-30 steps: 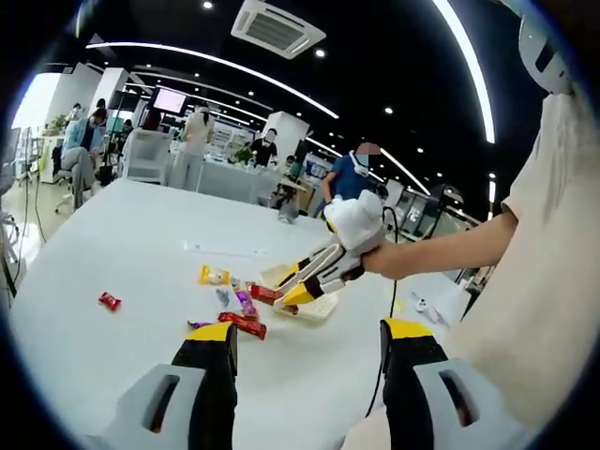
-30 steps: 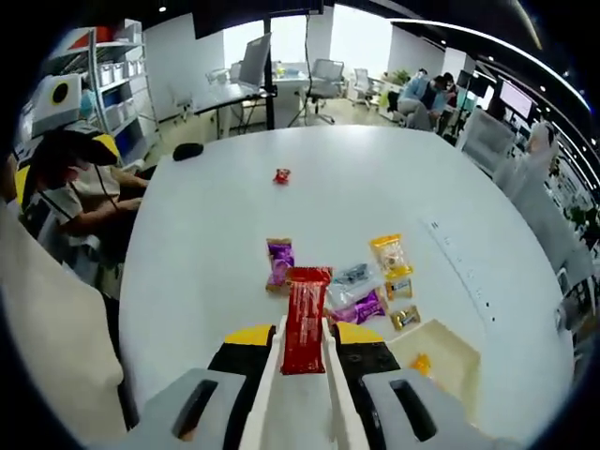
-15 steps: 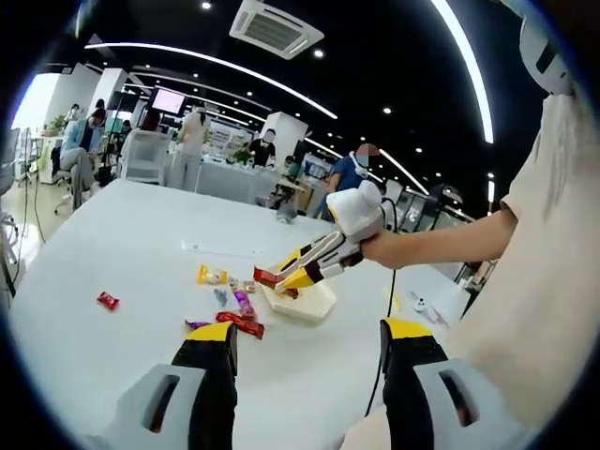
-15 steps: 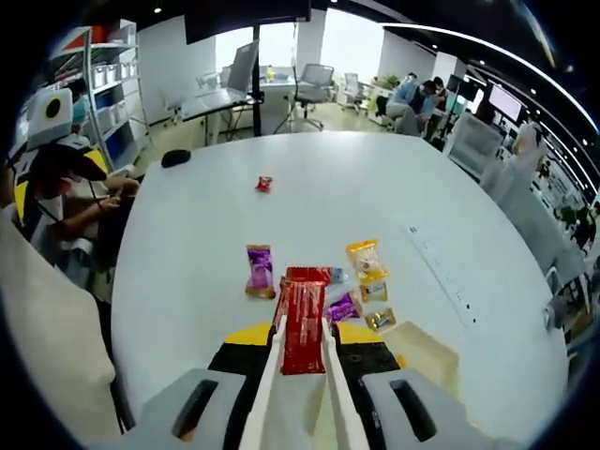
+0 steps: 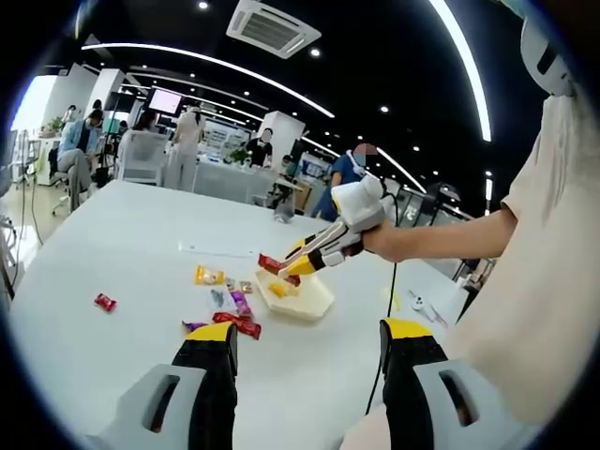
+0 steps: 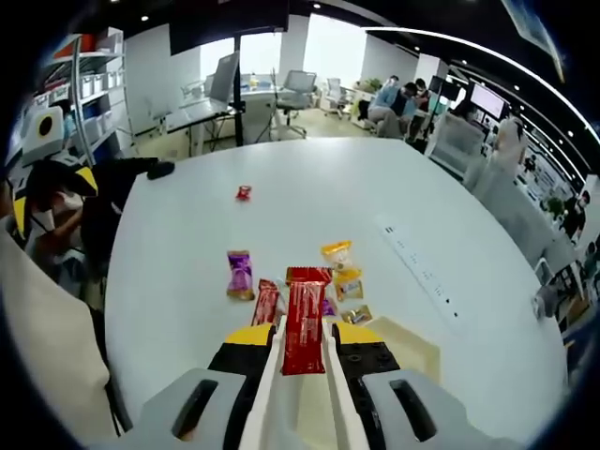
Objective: Place the target food into the container with the food tongs after gripping and lifting it, then release it inside without dropping or visibly crushing the food.
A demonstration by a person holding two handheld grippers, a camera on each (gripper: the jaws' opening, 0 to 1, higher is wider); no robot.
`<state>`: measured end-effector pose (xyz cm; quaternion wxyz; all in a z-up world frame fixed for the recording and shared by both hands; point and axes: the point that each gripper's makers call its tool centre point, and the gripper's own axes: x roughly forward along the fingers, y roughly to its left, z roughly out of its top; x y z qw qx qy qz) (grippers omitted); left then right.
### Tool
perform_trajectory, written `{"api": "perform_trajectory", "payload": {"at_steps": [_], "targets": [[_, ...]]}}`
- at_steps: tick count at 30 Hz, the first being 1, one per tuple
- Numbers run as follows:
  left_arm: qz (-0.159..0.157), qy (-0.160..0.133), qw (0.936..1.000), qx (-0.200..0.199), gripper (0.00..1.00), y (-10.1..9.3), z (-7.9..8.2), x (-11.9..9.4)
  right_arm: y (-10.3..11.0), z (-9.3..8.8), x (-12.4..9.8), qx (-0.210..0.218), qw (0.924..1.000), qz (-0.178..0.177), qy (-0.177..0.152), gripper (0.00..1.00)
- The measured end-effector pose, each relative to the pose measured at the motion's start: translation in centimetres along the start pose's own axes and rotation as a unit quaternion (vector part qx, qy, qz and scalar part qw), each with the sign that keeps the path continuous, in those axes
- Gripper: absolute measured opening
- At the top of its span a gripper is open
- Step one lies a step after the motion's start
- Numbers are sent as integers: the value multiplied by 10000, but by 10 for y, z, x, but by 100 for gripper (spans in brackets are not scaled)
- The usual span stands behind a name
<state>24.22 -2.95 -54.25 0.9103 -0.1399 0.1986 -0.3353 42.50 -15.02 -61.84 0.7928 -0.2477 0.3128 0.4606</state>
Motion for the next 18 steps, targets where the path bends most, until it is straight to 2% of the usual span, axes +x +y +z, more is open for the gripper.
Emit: {"api": "perform_trajectory", "payload": {"at_steps": [10, 18], "targets": [[-8, 16, 10000, 21, 62, -2, 0, 2, -16, 2, -11, 86, 9997, -212, -45, 24], [-16, 27, 10000, 36, 62, -3, 0, 3, -35, -4, -20, 214, 9990, -396, -70, 24]]}}
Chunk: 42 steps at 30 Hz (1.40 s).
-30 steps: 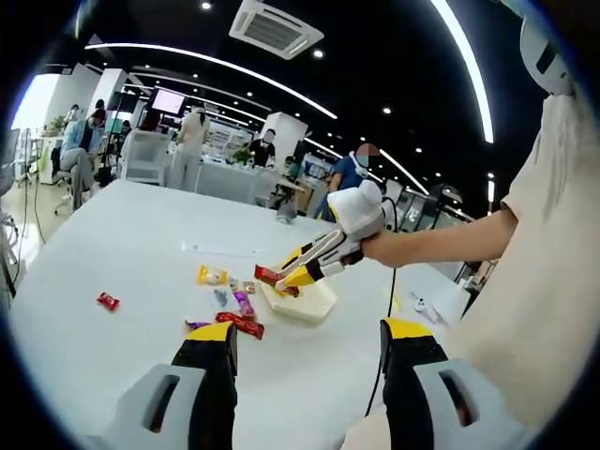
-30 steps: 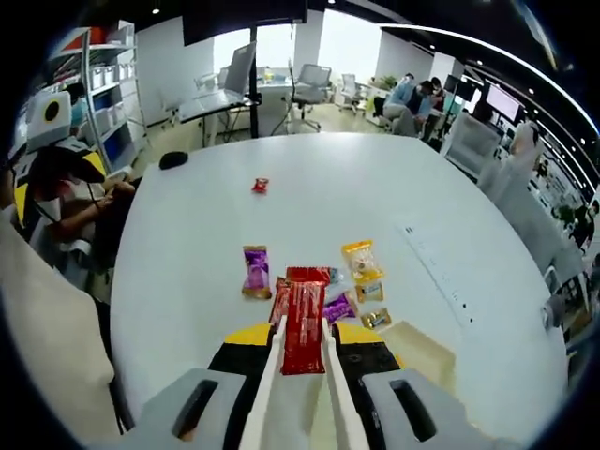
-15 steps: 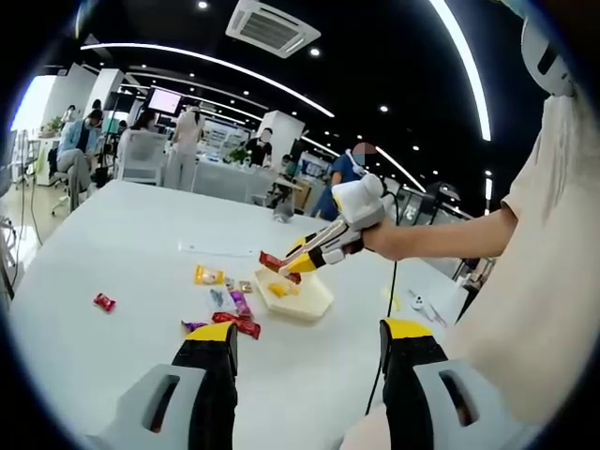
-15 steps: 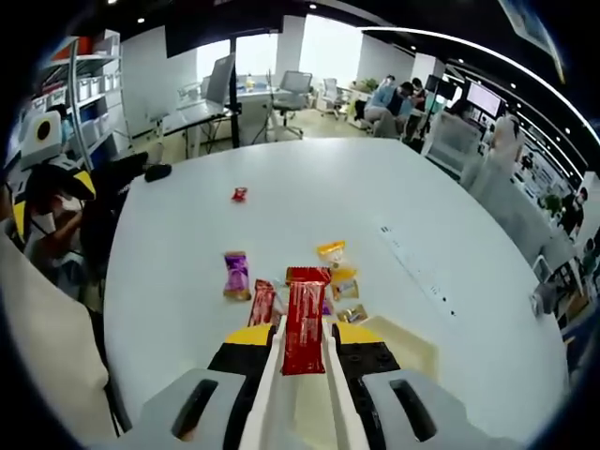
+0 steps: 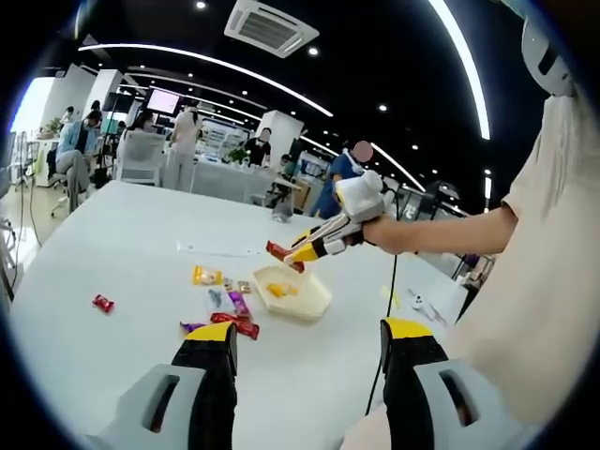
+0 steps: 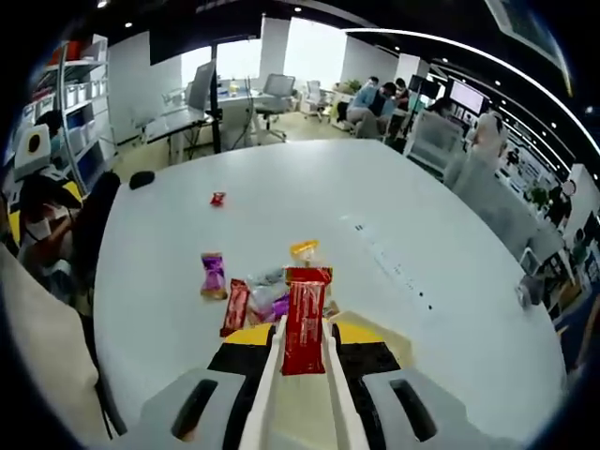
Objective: Place the target food into the container with the food tongs after gripping and lifting it, then release it inside without dropping or visibly crushing the food.
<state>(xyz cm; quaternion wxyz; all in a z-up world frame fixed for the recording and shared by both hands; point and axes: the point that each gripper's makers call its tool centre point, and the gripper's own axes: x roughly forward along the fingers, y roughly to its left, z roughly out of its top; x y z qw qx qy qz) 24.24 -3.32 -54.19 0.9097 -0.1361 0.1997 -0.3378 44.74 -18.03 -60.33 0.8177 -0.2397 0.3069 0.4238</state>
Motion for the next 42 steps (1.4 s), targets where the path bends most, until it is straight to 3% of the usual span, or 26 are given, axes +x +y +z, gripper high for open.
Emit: {"api": "perform_trajectory", "payload": {"at_steps": [22, 42], "targets": [[-9, 6, 10000, -9, 62, 0, 0, 0, -41, -14, -20, 148, 9992, -364, 94, 24], [-41, 15, 10000, -12, 62, 0, 2, 4, -56, -14, -25, 98, 9987, -485, 113, 24]]}}
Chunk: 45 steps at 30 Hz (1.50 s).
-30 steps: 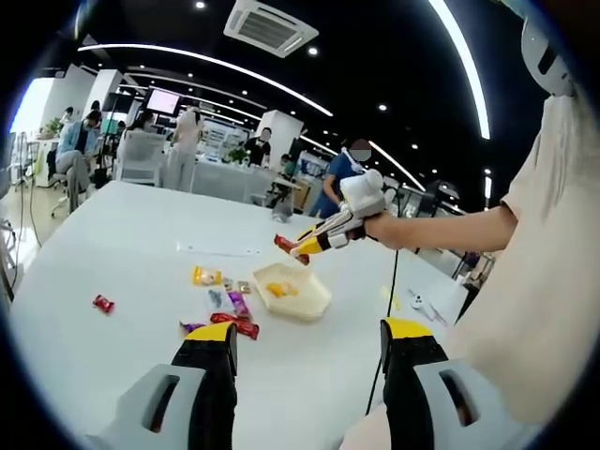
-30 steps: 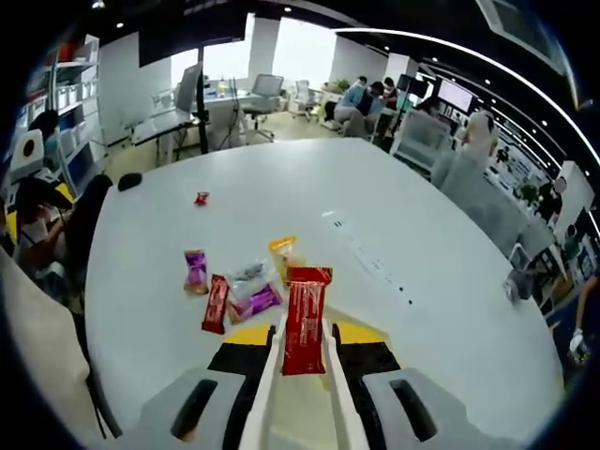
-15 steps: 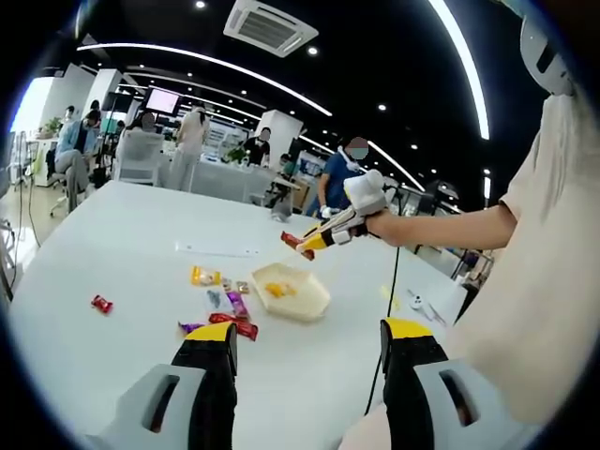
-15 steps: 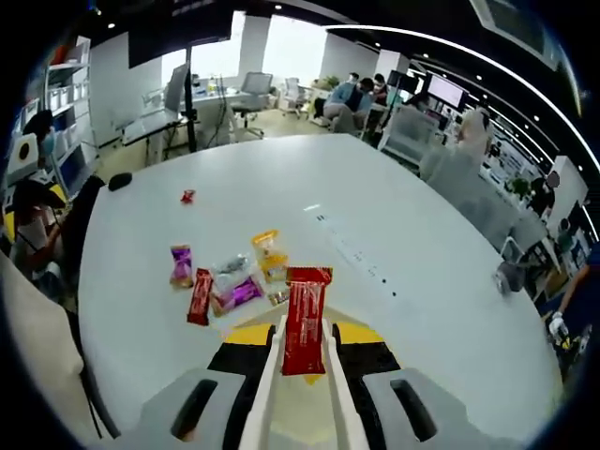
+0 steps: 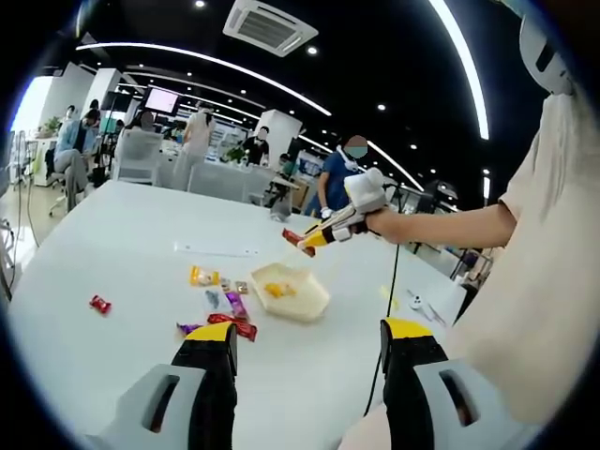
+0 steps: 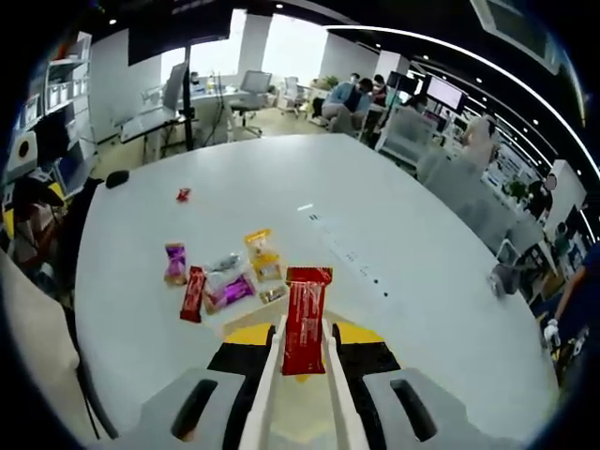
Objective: Place the target food into the container with the food tongs after gripping and lifting it, then release it inside without dropping or visibly crushing the food.
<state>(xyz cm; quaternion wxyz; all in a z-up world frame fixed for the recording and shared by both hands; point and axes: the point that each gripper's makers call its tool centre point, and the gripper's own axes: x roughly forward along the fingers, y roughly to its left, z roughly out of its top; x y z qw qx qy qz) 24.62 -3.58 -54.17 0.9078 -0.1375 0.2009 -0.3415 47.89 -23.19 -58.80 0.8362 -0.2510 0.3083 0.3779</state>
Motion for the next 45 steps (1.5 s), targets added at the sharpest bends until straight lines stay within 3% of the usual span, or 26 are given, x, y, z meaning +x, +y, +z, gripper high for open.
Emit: {"api": "perform_trajectory", "payload": {"at_steps": [45], "targets": [[-51, 55, 10000, -38, 61, -2, -4, 5, -13, -15, -5, 155, 9998, -102, 43, 24]]}}
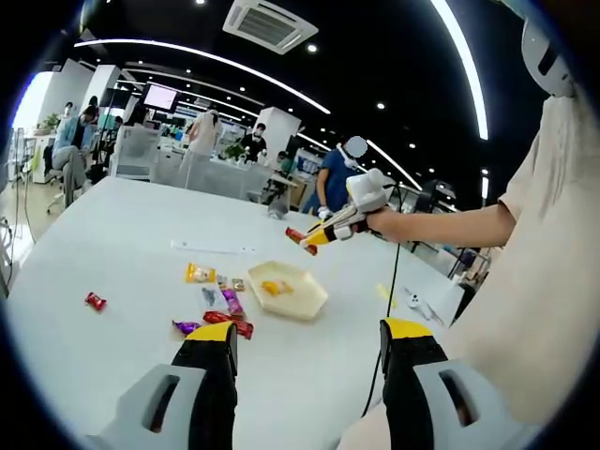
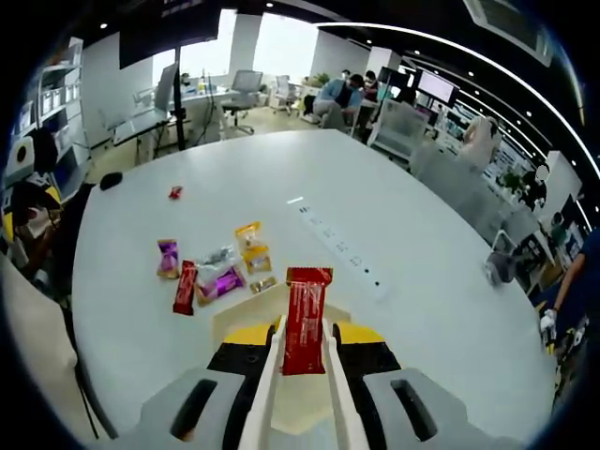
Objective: Place the target food into the container with the food tongs after gripping and lifting it, then release it inside without dropping or visibly crushing the food.
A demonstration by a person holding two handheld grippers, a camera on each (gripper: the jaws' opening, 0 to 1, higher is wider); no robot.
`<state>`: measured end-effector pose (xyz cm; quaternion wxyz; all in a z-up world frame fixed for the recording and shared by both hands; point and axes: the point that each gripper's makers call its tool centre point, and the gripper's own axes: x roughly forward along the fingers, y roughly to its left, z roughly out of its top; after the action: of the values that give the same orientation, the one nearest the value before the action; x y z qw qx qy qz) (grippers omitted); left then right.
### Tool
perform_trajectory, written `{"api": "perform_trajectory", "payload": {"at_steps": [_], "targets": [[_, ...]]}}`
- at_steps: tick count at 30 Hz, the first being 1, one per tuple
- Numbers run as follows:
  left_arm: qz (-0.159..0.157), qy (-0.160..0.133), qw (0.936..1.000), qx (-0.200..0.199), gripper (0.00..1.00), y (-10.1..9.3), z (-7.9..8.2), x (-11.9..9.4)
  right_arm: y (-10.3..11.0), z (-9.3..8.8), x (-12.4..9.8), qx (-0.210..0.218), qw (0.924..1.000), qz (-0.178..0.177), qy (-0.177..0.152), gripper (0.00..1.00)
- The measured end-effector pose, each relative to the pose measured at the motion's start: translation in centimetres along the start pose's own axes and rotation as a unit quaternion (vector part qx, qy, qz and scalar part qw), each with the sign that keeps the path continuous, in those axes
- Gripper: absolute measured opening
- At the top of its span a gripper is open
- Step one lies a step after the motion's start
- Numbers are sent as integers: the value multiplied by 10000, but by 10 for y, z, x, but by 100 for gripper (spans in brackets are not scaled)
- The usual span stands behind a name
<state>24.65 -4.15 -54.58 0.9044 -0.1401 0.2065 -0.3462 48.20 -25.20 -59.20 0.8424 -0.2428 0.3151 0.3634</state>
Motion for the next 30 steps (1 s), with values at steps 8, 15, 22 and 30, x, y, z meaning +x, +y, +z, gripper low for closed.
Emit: {"api": "perform_trajectory", "payload": {"at_steps": [8, 15, 22, 30], "targets": [[-2, 7, 10000, -12, 61, 0, -1, 1, 0, 0, 0, -3, 10000, -12, 3, 24], [-4, 0, 10000, -14, 61, 0, 0, 1, 0, 0, 0, 18, 10000, -14, -12, 25], [-4, -6, 10000, -5, 61, 1, 1, 1, 2, 0, 0, 1, 10000, 10, -4, 25], [2, -16, 10000, -12, 61, 0, 1, 1, 6, 4, 0, -33, 10000, 66, -33, 25]]}}
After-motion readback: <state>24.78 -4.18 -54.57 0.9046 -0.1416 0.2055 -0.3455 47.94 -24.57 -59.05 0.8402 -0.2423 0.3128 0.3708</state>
